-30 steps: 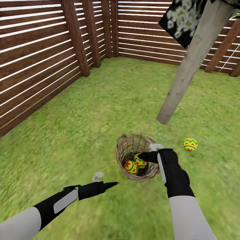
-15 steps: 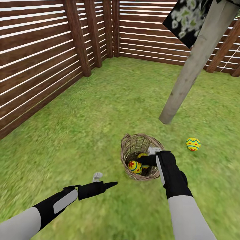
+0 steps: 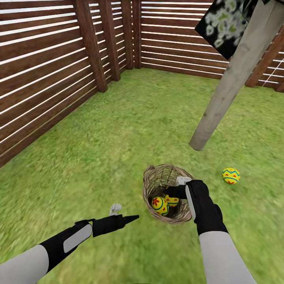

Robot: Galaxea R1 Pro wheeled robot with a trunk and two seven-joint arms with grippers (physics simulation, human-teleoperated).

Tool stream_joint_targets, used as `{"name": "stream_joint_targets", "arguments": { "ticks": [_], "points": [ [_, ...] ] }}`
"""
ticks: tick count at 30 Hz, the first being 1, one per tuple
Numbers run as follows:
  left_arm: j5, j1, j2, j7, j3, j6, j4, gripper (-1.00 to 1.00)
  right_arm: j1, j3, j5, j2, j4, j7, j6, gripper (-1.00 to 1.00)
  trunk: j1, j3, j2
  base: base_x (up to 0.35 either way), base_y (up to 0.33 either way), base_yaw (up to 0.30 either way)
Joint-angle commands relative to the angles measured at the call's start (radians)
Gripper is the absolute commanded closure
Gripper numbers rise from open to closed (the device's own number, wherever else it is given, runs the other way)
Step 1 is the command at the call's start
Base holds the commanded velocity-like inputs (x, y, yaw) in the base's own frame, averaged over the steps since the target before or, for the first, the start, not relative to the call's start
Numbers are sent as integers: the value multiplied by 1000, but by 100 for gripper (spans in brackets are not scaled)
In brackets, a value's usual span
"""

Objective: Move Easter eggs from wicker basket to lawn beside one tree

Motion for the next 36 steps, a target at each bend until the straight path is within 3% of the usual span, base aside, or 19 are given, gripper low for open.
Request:
{"name": "stream_joint_targets", "arguments": {
  "ticks": [1, 11, 27, 36],
  "points": [
    [10, -1, 1, -1, -3, 8, 0, -100, -1, -3, 11, 1, -1, 10, 3, -100, 0, -1, 0, 11, 0, 0],
    [10, -1, 1, 0, -3, 8, 0, -100, -1, -1, 14, 1, 1, 10, 3, -100, 0, 5, 0, 123, 0, -177],
    [10, -1, 1, 1, -3, 8, 0, -100, -1, 4, 13, 1, 37, 9, 3, -100, 0, 5, 0, 14, 95, -6],
    [10, -1, 2, -3, -2, 8, 0, -100, -1, 2, 13, 1, 38, 10, 3, -100, 0, -7, 0, 5, 12, 0]
  ]
}}
